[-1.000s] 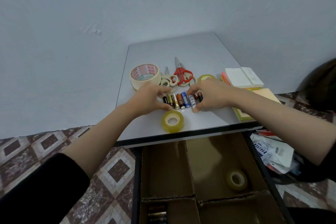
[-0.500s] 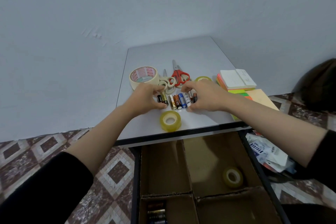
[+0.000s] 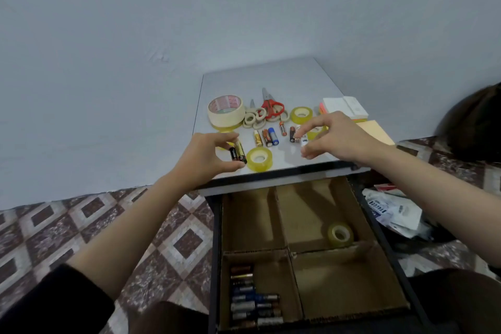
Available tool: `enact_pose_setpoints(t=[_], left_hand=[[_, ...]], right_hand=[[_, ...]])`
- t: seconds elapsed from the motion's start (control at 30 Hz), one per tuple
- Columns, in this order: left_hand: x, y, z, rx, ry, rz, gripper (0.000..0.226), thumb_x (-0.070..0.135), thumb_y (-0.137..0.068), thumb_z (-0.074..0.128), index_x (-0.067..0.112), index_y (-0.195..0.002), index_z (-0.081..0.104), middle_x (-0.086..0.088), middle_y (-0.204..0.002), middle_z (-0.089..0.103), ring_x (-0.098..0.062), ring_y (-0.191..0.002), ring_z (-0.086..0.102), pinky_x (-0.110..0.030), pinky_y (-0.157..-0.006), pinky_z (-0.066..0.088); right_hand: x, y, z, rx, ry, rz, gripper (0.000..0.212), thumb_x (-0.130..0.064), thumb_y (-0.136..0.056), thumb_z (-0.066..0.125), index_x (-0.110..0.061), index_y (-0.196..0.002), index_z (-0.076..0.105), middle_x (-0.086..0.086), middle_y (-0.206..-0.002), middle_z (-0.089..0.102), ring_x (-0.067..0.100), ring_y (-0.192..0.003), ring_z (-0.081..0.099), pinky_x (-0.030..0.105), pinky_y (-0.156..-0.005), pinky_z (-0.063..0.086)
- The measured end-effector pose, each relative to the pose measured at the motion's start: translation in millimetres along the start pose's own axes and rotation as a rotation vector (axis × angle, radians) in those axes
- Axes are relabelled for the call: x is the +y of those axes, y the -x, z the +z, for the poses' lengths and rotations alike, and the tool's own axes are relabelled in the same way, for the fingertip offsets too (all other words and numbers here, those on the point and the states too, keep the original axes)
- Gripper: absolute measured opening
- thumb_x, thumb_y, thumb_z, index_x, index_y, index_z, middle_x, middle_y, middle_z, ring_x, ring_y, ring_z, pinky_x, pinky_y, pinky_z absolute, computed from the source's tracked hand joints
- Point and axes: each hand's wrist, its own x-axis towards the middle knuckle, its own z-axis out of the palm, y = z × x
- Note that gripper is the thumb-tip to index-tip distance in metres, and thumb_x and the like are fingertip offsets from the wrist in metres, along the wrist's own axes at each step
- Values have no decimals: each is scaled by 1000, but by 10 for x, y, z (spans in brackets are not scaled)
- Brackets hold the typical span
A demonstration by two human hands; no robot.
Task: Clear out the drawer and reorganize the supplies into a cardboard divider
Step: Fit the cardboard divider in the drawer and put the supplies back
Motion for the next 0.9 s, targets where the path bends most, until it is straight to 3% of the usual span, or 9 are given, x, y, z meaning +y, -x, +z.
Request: enact_pose_setpoints(t=[0.07,0.17,0.3,0.43,0.57,0.8,0.9], left_hand=[[66,244,61,-24,20,13,66,26,-69,80,12,-128,55,0,-116,65,1,-99,55,-13,-93,36],[109,602,238,-96,70,32,65,25,-68,81,12,-127,56,1,-115,65,2,-98,56,-2,-86,38],[53,1007,543,-243,43,-2,66,26,-71,79,14,-130,53,3,-121,62,5,-101,52,9,-80,31],[-32,1274,880,-447,1,-50,64,30,-75,76,17,-133,51,2,-126,60,-3,-110,56,-5,-87,37],[-103,1380,1177,-627,14,-82,54,31,-77,75,21,-127,56,3,-124,61,-7,-110,56,-17,-92,41],[-256,1228,1568,-749,-180,28,55,28,-81,71,13,-131,52,-2,-134,53,-16,-122,48,-27,-103,38],[-284,1145,1646,-697,-188,32,43,27,-82,69,14,-122,60,-1,-123,60,-17,-114,53,-29,-96,42]], right_hand=[[38,186,38,-55,-152,71,24,11,-75,69,1,-97,66,10,-91,66,9,-54,67,15,-57,55],[195,406,144,-106,-328,121,13,2,-79,68,3,-92,67,16,-98,68,18,-70,70,26,-67,59],[480,621,295,-105,-363,170,10,5,-82,62,1,-90,65,18,-95,66,19,-68,70,27,-64,60],[751,814,508,-93,-369,243,25,16,-79,61,-2,-96,58,12,-90,60,14,-58,69,20,-52,55],[1017,894,719,-182,-429,379,29,19,-77,59,-3,-96,58,16,-89,60,22,-61,68,27,-57,59],[1200,789,880,-222,-418,437,28,17,-78,60,-2,-99,58,17,-86,59,20,-59,67,28,-59,59],[1215,738,879,-246,-413,437,29,17,-79,60,0,-102,58,19,-86,59,20,-57,67,27,-58,59]])
